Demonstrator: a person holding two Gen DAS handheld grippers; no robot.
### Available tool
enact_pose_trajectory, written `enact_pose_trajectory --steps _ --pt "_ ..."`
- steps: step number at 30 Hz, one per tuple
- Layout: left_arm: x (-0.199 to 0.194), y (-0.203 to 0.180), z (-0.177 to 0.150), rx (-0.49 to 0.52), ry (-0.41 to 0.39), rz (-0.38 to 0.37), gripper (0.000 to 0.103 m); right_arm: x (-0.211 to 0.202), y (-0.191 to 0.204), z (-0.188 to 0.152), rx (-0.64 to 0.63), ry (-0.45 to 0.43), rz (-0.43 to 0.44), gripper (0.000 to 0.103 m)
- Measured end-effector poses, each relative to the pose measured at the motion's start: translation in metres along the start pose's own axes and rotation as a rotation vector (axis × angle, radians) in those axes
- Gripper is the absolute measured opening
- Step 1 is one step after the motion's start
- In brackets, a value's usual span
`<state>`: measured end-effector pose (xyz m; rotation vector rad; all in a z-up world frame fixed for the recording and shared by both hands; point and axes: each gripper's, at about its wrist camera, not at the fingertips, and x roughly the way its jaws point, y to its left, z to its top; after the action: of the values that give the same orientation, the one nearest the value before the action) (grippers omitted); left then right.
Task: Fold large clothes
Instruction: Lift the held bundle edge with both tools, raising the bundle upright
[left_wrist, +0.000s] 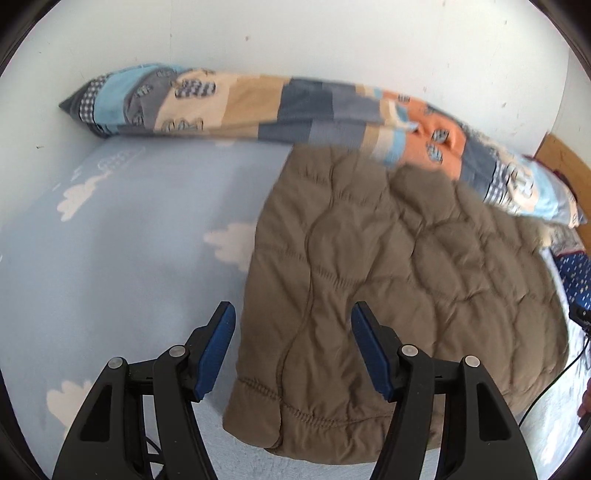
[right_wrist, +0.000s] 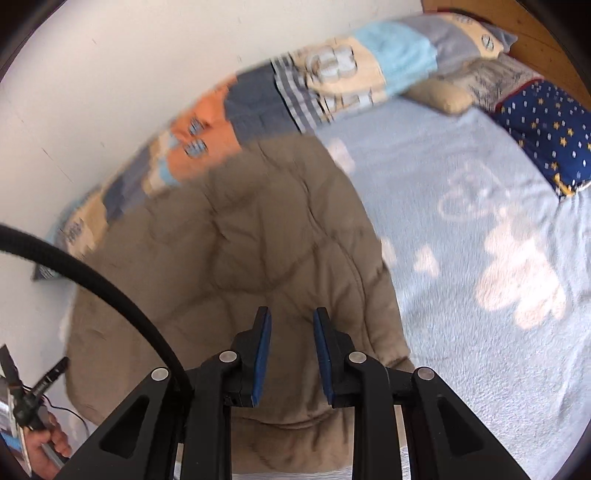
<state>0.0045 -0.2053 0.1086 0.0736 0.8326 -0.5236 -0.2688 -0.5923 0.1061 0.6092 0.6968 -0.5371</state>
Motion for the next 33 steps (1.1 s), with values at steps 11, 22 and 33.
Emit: enact_pose_trajectory --steps 11,22,33 --pt "0.035 0.002 -0.014 0.012 0.147 0.018 0.067 0.011 -0.016 -0.001 0.022 0.046 -0.02 0.025" --pt "-0.008 0.044 0.015 -0.159 0.081 -0.167 0.076 -0.032 -0.041 0.023 0.166 -0.014 0.027 0.067" --pt "0.034 0.086 -0.001 -0.292 0.319 -0.37 0.079 0.008 -0.128 -0.005 0.392 0.173 0.305 0.085"
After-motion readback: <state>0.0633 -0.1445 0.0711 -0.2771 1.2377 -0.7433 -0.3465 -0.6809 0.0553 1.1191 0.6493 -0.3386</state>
